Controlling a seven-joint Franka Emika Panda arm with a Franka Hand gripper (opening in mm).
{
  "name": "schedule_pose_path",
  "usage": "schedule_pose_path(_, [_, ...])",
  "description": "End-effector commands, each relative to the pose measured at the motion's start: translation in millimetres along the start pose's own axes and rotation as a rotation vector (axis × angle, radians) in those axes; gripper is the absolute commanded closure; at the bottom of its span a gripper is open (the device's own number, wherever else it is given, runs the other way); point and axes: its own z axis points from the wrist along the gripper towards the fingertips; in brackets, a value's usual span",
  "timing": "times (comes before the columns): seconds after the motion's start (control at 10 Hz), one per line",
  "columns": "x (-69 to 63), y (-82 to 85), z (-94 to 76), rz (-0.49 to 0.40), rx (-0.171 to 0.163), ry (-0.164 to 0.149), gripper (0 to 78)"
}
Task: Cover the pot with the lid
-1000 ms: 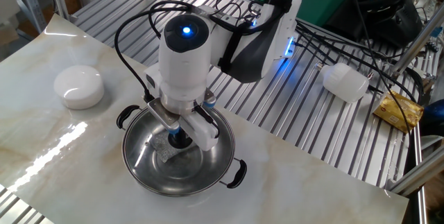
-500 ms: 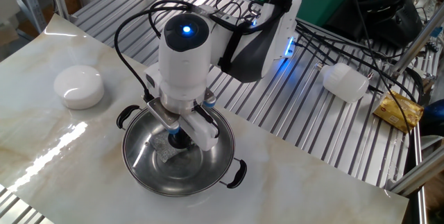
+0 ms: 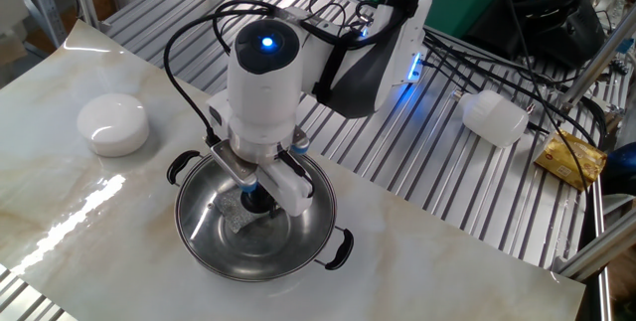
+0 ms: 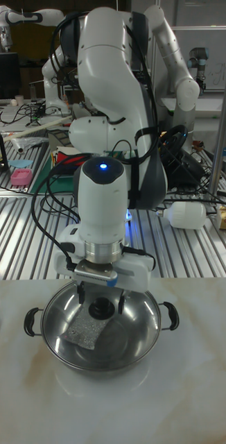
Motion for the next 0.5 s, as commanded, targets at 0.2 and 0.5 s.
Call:
schedule_pose_path(0.2, [3.3, -1.2, -56.6, -0.091, -0.127, 0.006, 0.1])
schedule_pose_path(0.5, [7.6, -7.5, -71.3, -0.131, -0.120, 0.007, 0.1])
